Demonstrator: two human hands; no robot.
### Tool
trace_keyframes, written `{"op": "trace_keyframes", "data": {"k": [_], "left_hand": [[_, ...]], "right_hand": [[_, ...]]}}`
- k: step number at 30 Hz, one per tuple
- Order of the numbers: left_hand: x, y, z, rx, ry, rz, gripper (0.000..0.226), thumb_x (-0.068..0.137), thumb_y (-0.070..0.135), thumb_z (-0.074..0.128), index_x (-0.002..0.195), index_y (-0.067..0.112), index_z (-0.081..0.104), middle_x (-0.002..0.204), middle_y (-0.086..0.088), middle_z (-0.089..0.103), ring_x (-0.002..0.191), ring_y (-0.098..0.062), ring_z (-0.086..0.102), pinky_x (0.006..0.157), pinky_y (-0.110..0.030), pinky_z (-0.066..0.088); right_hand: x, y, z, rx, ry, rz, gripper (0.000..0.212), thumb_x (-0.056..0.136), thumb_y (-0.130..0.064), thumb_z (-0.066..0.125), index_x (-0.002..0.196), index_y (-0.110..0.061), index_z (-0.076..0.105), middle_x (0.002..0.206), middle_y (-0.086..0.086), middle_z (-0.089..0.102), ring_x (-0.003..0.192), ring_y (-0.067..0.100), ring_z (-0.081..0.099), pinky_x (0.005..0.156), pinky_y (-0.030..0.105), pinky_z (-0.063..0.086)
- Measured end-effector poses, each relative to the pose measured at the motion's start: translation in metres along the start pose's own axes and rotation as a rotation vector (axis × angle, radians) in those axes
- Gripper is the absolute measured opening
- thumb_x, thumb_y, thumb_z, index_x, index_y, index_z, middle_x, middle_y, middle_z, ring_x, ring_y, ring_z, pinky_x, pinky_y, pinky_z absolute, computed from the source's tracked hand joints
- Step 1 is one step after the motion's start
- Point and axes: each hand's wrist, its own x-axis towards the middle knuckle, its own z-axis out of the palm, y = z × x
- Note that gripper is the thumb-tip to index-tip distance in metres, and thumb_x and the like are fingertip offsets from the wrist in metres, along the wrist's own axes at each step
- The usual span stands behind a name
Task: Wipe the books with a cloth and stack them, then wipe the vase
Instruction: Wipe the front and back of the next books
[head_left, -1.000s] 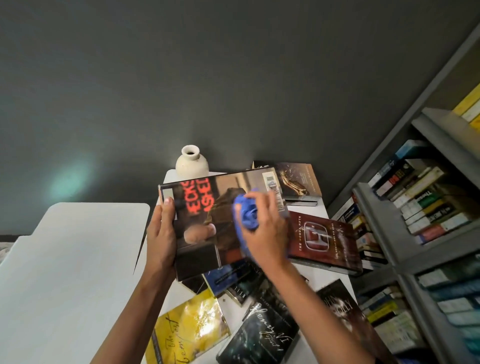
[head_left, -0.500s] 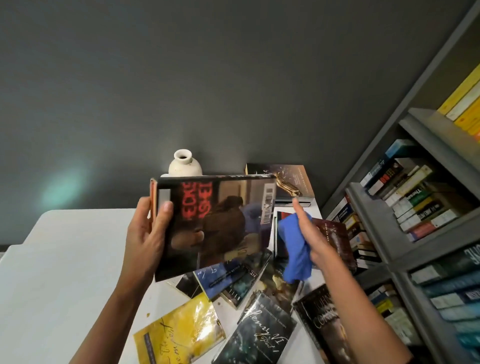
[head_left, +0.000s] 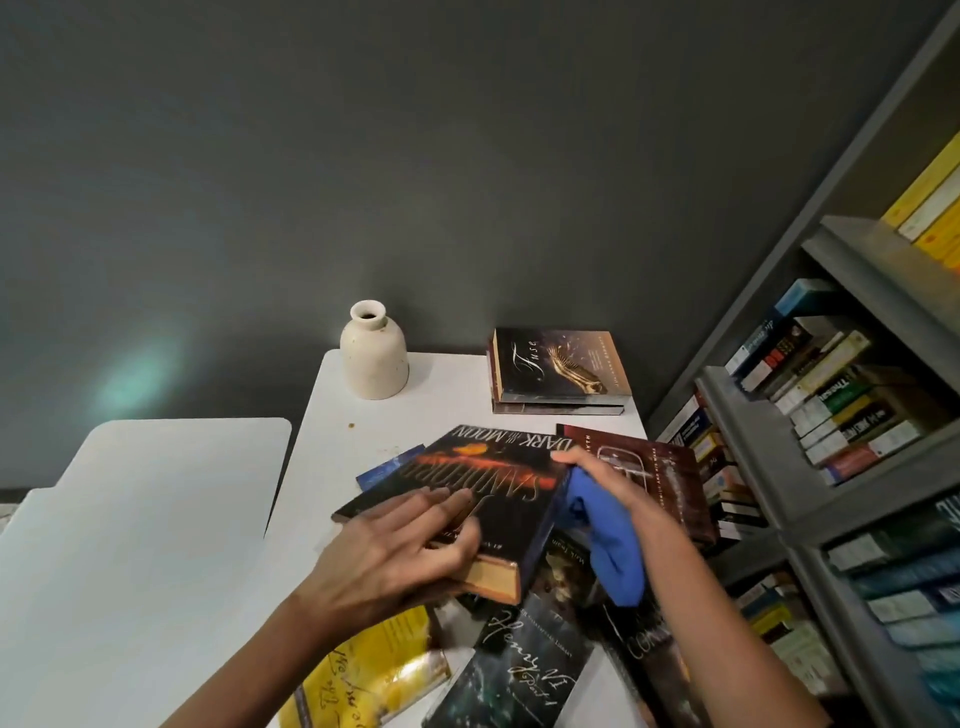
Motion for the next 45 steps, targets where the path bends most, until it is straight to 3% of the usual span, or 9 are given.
{"op": "trace_keyframes", "data": {"k": [5,9,14,18,25,27,31,39,45], "left_hand": [[-0.036,-0.004,0.028,-0.012,-0.036,-0.223,0.038,0.097,0.039,0.043,0.13,0.02,0.05,0.139,-0.009,0.055,0.128,-0.025,0.052,0.11,-0.048,0.033],[-0.04,0.01,0.051,-0.235,0.186,-0.832,0.039,0.096,0.035,0.045,0.132,0.02,0.05,0.147,-0.007,0.046,0.137,-0.027,0.035,0.114,-0.041,0.029],[-0.009,0.008,0.053,-1.461,0.536,-1.871,0.044,0.101,0.045,0.039,0.128,0.011,0.046,0.118,-0.016,0.06,0.1,-0.03,0.063,0.083,-0.046,0.054],[0.022,0.0,0.055,-1.753,0.465,-1.7,0.056,0.096,0.057,0.037,0.117,0.012,0.062,0.106,-0.012,0.073,0.092,-0.027,0.072,0.071,-0.037,0.061],[0.029,-0.008,0.068,-1.467,0.549,-1.749,0.039,0.098,0.046,0.047,0.109,0.015,0.067,0.095,-0.006,0.076,0.085,-0.025,0.074,0.072,-0.037,0.061],[0.026,-0.014,0.071,-1.326,0.522,-1.748,0.048,0.094,0.057,0.049,0.113,0.016,0.067,0.105,-0.006,0.074,0.101,-0.028,0.069,0.093,-0.048,0.052],[0.032,-0.021,0.068,-1.2,0.531,-1.7,0.045,0.099,0.047,0.044,0.118,0.008,0.055,0.106,-0.007,0.068,0.095,-0.019,0.067,0.071,-0.031,0.054],[0.052,-0.013,0.086,-1.178,0.374,-1.567,0.031,0.101,0.025,0.05,0.099,-0.005,0.047,0.083,-0.014,0.058,0.08,-0.021,0.057,0.064,-0.031,0.051],[0.06,-0.01,0.086,-1.238,0.421,-1.596,0.038,0.1,0.037,0.046,0.105,0.0,0.055,0.089,-0.007,0.068,0.066,-0.001,0.068,0.051,-0.015,0.051]], "right_hand": [[-0.002,0.001,0.01,0.356,0.027,-0.144,0.039,0.071,-0.021,0.067,0.104,0.0,0.064,0.094,0.017,0.072,0.083,0.027,0.066,0.092,0.038,0.048],[-0.001,0.007,0.012,0.455,0.066,-0.249,0.048,0.071,-0.024,0.066,0.113,-0.002,0.062,0.102,0.013,0.071,0.09,0.026,0.065,0.098,0.04,0.045],[-0.006,0.013,0.014,0.503,0.095,-0.283,0.026,0.09,-0.021,0.053,0.108,-0.005,0.061,0.096,0.01,0.072,0.085,0.022,0.067,0.083,0.035,0.051],[-0.002,0.022,0.019,0.494,0.151,-0.335,0.021,0.087,-0.017,0.057,0.105,-0.009,0.064,0.111,0.011,0.067,0.099,0.024,0.062,0.103,0.039,0.042],[-0.003,0.03,0.009,0.2,0.197,-0.307,0.041,0.082,-0.031,0.071,0.104,0.003,0.064,0.106,0.018,0.069,0.086,0.016,0.067,0.079,0.024,0.052],[-0.003,0.03,0.001,0.032,0.309,-0.283,0.072,0.07,-0.045,0.08,0.105,0.014,0.056,0.106,0.03,0.061,0.085,0.02,0.063,0.08,0.031,0.049],[-0.012,0.008,0.008,-0.365,0.853,-0.491,0.027,0.081,-0.038,0.072,0.083,-0.016,0.056,0.085,0.0,0.062,0.085,0.021,0.062,0.072,0.028,0.048],[0.012,-0.019,0.116,-0.638,0.286,-1.163,0.019,0.093,-0.029,0.058,0.094,-0.011,0.053,0.096,0.0,0.048,0.083,0.007,0.053,0.074,0.025,0.049],[0.04,-0.01,0.061,-1.015,0.63,-1.279,0.021,0.087,-0.036,0.058,0.095,-0.019,0.047,0.097,0.002,0.054,0.066,0.013,0.059,0.05,0.019,0.051]]}}
